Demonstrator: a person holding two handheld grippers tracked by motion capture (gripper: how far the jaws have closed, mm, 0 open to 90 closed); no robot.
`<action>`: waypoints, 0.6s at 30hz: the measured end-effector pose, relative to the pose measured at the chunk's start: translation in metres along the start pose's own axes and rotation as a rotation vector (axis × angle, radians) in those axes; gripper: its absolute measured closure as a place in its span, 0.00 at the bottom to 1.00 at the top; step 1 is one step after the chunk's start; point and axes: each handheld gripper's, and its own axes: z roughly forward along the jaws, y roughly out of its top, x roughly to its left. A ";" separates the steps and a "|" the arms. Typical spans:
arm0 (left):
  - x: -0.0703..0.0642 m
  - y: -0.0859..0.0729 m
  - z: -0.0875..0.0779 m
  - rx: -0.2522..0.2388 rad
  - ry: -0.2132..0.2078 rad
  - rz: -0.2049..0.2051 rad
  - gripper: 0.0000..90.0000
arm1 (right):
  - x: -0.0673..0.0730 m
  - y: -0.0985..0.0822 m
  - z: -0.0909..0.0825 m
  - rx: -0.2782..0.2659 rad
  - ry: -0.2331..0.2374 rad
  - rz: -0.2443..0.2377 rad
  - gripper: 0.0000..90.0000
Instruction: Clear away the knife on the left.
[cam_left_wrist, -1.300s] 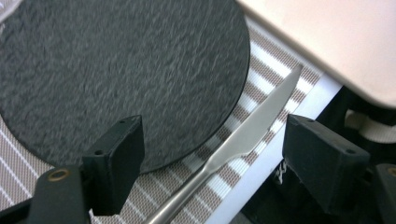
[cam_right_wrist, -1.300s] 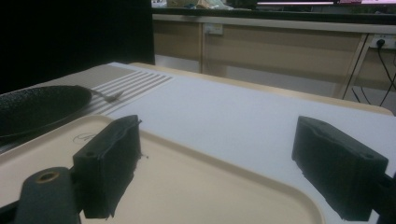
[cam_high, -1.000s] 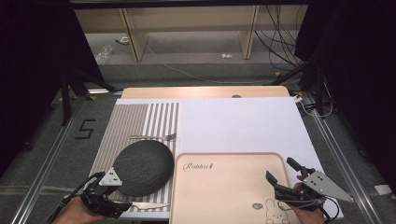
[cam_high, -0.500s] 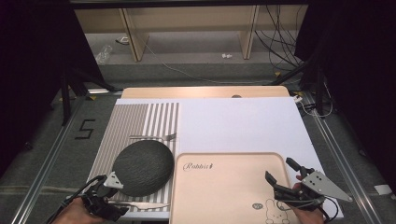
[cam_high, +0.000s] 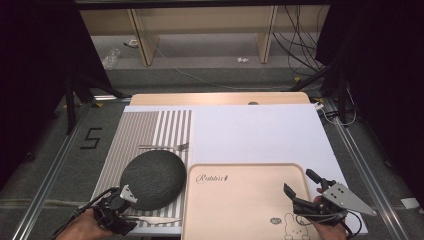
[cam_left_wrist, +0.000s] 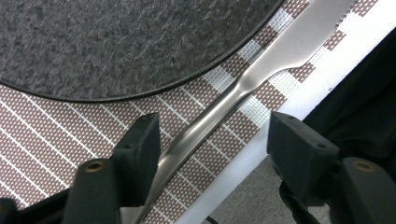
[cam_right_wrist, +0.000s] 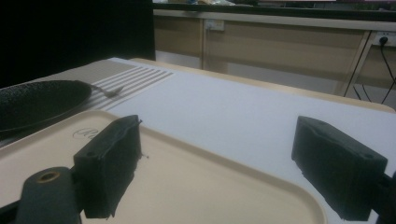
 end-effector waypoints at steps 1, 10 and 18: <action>0.000 0.000 0.000 0.002 -0.003 -0.002 0.42 | 0.000 0.000 0.000 0.000 0.001 -0.001 0.18; 0.001 0.007 0.003 0.032 -0.014 0.024 0.51 | 0.000 0.000 0.001 0.010 0.007 -0.003 0.19; -0.001 0.012 0.007 0.063 0.009 0.083 0.62 | 0.000 -0.001 0.001 0.007 0.011 -0.007 0.19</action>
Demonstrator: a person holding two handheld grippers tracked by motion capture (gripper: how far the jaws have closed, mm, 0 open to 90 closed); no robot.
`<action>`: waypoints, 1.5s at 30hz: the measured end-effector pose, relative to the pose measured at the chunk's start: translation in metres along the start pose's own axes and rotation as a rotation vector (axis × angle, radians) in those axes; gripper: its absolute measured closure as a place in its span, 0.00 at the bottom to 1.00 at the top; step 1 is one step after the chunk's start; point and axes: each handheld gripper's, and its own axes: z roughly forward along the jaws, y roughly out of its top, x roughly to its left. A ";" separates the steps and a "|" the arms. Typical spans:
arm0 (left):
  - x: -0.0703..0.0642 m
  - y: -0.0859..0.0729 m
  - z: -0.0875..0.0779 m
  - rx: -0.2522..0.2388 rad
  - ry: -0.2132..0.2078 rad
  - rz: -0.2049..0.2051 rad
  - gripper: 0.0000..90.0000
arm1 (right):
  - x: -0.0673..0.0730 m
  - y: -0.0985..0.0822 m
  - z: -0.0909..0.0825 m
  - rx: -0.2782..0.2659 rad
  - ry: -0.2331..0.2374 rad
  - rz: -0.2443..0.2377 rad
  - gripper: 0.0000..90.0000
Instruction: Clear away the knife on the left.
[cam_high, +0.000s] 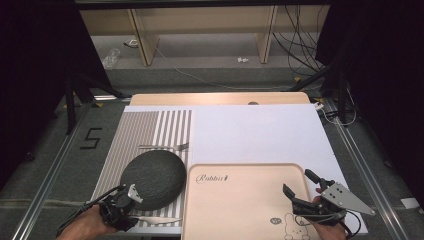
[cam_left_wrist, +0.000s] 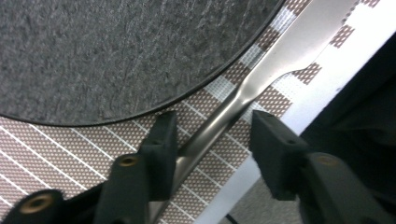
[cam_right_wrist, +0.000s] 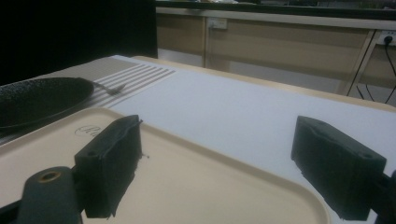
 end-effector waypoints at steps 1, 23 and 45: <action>0.000 0.001 0.000 0.005 -0.005 0.004 0.62 | 0.000 0.000 0.000 -0.001 0.000 -0.002 0.19; -0.011 0.006 -0.001 0.077 -0.006 0.171 0.82 | 0.000 -0.001 0.000 0.012 0.000 0.001 0.19; -0.007 0.002 -0.002 0.064 -0.087 0.171 0.88 | 0.000 -0.001 0.001 0.021 0.000 -0.003 0.20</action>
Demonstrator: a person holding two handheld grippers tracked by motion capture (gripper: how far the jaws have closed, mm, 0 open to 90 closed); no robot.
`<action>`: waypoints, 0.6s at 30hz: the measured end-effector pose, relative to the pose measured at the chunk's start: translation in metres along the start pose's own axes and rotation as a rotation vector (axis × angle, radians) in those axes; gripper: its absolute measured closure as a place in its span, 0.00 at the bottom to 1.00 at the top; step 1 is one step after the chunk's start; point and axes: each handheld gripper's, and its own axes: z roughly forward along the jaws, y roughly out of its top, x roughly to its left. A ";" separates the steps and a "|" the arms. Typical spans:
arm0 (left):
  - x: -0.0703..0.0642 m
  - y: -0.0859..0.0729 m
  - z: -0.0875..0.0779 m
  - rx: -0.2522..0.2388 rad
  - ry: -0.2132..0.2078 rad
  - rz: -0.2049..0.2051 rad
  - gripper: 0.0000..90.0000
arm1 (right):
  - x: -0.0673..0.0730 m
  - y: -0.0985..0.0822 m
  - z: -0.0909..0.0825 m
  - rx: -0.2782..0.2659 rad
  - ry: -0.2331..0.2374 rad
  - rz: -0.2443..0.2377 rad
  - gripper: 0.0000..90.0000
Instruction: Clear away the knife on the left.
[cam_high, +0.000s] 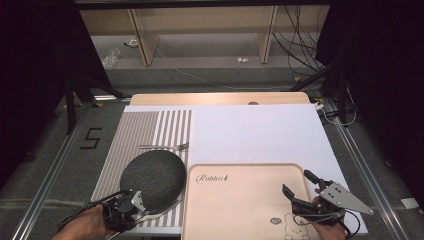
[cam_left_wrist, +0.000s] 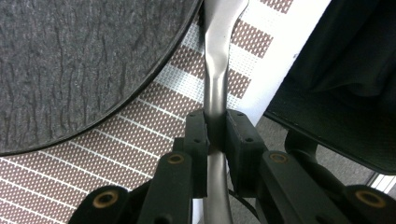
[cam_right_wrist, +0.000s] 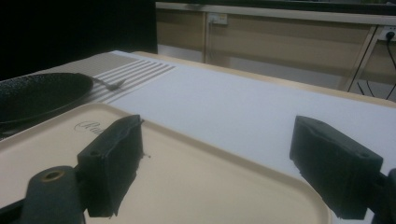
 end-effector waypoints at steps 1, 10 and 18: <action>0.000 0.000 0.000 0.007 -0.002 0.010 0.88 | 0.000 0.000 0.000 0.000 0.001 0.001 0.20; -0.007 0.001 -0.007 -0.017 -0.050 0.015 0.88 | 0.002 -0.001 0.002 0.008 0.007 -0.008 0.20; -0.010 -0.001 -0.016 -0.032 -0.017 -0.027 0.88 | 0.002 0.000 0.001 0.006 0.009 -0.006 0.20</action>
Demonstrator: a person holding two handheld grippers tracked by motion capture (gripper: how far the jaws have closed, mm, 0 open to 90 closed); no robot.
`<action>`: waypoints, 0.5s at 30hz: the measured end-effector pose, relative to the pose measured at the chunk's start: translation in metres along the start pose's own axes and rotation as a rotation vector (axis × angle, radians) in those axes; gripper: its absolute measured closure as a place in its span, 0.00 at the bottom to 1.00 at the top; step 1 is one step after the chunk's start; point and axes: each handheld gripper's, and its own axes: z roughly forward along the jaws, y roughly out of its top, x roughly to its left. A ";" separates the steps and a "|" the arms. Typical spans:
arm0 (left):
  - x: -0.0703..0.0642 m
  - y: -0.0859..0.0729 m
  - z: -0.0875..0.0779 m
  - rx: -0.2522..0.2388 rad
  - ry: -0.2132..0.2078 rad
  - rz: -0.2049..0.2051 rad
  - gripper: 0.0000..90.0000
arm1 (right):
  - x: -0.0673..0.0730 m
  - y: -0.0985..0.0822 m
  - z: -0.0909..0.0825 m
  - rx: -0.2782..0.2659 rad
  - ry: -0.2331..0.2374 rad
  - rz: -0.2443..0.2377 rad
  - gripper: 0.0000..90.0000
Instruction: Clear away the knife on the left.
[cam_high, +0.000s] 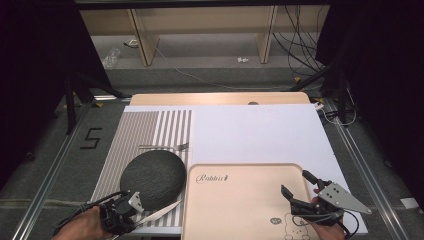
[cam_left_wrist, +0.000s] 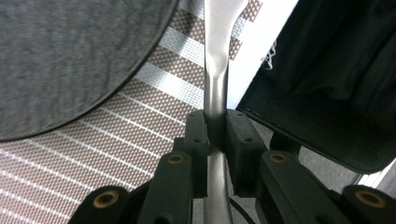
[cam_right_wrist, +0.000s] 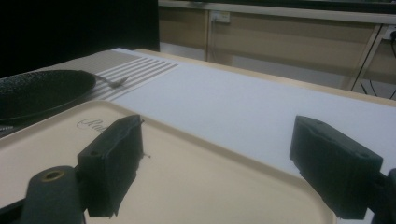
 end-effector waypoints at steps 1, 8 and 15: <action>-0.001 0.000 -0.002 -0.011 -0.003 0.002 0.88 | 0.000 0.000 0.000 0.001 0.000 -0.002 0.20; -0.007 0.009 -0.012 -0.101 -0.031 -0.004 0.88 | 0.000 0.000 0.001 0.001 0.004 -0.002 0.20; -0.005 0.024 -0.019 -0.253 -0.073 -0.032 0.88 | 0.000 0.000 0.001 0.000 0.004 0.002 0.20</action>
